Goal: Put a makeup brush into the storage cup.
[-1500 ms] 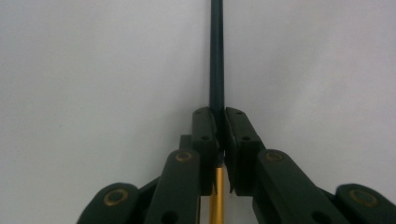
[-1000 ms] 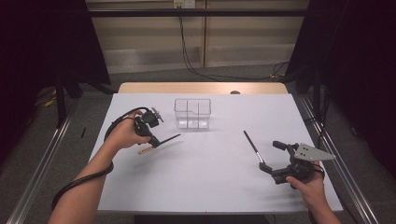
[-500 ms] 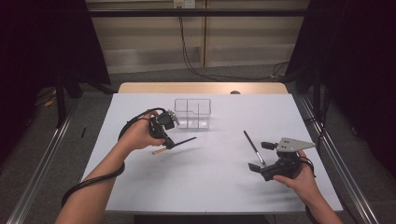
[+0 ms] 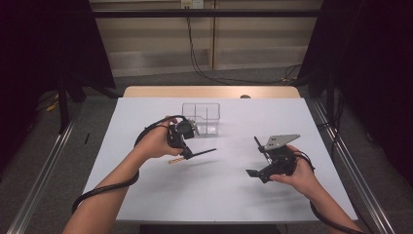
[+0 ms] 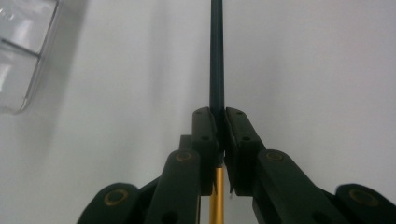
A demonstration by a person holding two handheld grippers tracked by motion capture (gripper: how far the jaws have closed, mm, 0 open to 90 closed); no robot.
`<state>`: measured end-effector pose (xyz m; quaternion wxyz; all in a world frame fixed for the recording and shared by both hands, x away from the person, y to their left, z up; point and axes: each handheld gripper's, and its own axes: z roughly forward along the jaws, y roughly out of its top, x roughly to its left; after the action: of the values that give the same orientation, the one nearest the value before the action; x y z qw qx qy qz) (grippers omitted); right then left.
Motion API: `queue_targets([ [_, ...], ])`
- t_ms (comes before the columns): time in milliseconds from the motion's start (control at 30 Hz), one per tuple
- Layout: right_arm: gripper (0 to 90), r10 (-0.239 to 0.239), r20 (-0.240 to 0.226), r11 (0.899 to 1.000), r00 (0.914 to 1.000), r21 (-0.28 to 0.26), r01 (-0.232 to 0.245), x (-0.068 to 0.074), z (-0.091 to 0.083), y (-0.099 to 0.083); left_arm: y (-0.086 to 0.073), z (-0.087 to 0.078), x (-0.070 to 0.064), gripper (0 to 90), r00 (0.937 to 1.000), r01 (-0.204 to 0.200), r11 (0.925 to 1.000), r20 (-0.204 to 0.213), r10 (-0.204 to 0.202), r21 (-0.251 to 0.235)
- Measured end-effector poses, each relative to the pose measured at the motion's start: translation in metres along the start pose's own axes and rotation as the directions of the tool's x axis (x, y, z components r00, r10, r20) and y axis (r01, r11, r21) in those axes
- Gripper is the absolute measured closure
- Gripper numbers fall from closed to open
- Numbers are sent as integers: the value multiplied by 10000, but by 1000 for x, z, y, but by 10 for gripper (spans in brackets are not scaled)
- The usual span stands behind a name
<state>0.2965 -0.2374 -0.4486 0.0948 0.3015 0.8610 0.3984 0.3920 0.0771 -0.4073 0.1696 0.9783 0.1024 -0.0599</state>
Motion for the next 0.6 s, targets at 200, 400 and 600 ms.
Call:
queue_targets([
  [200,37,-120,-237,9976,9996,680,136,-4,9,15,8,1,-8,834,9988,-462,9989,185,461,35],
  [400,91,-795,-640,9891,9948,1194,867,-2,16,33,14,6,-14,834,9969,-741,9972,254,738,84],
  [600,219,-1677,-1079,9721,9799,1473,1826,2,23,51,23,6,-19,833,9943,-937,9956,512,937,-31],
])
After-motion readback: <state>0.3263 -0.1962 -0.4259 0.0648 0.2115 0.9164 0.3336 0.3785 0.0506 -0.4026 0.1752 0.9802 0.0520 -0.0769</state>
